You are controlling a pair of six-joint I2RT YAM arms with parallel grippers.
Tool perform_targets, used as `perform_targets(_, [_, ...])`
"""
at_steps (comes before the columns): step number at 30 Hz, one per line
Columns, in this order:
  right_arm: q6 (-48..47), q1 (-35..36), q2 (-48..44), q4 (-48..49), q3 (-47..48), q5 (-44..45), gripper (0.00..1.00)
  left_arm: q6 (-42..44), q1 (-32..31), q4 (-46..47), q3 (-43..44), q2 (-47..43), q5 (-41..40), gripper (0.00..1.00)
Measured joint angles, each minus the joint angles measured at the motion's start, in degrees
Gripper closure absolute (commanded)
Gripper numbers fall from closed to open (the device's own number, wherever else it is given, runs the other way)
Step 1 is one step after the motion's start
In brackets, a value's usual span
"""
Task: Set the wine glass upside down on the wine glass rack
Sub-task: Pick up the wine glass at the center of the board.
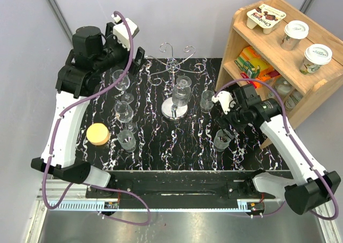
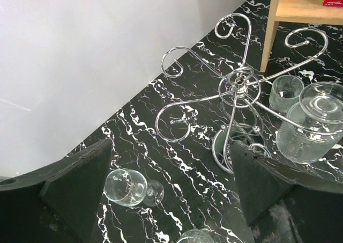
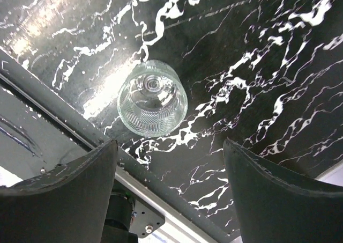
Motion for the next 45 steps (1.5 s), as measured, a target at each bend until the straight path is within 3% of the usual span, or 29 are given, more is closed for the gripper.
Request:
perform_targets(12, [-0.9,-3.0,6.6,4.0,-7.2,-0.2,0.25,-1.1,1.3,-0.4,-0.8,-0.6,0.3,0.01])
perform_targets(17, [-1.2,-3.1,8.7,6.6,-8.7,-0.3,0.34,-1.4,1.7,-0.1,-1.7,-1.8,0.5,0.01])
perform_targets(21, [-1.4,-3.5,9.5,8.1,-10.4,-0.3,0.49,-1.5,1.8,0.5,-2.9,-2.6,0.8,0.01])
perform_targets(30, [-1.6,-4.1,10.4,10.2,-11.6,-1.4,0.71,-1.5,1.8,0.7,-5.0,-3.1,1.4,0.01])
perform_targets(32, [-1.5,-4.2,10.5,10.6,-11.6,-1.7,0.82,-1.5,1.8,0.7,-5.5,-3.5,1.6,0.01])
perform_targets(34, [-1.6,-4.4,10.5,10.8,-11.6,-1.7,1.00,-1.5,1.8,0.7,-6.0,-3.9,1.6,0.01])
perform_targets(40, [-0.7,-4.8,9.7,9.3,-10.8,-1.8,1.00,-2.1,1.8,1.0,-7.3,-5.2,2.2,0.01])
perform_targets(45, [0.0,-4.9,7.5,4.6,-4.8,-2.7,1.00,-3.2,1.8,1.5,-7.1,-5.1,3.6,0.01])
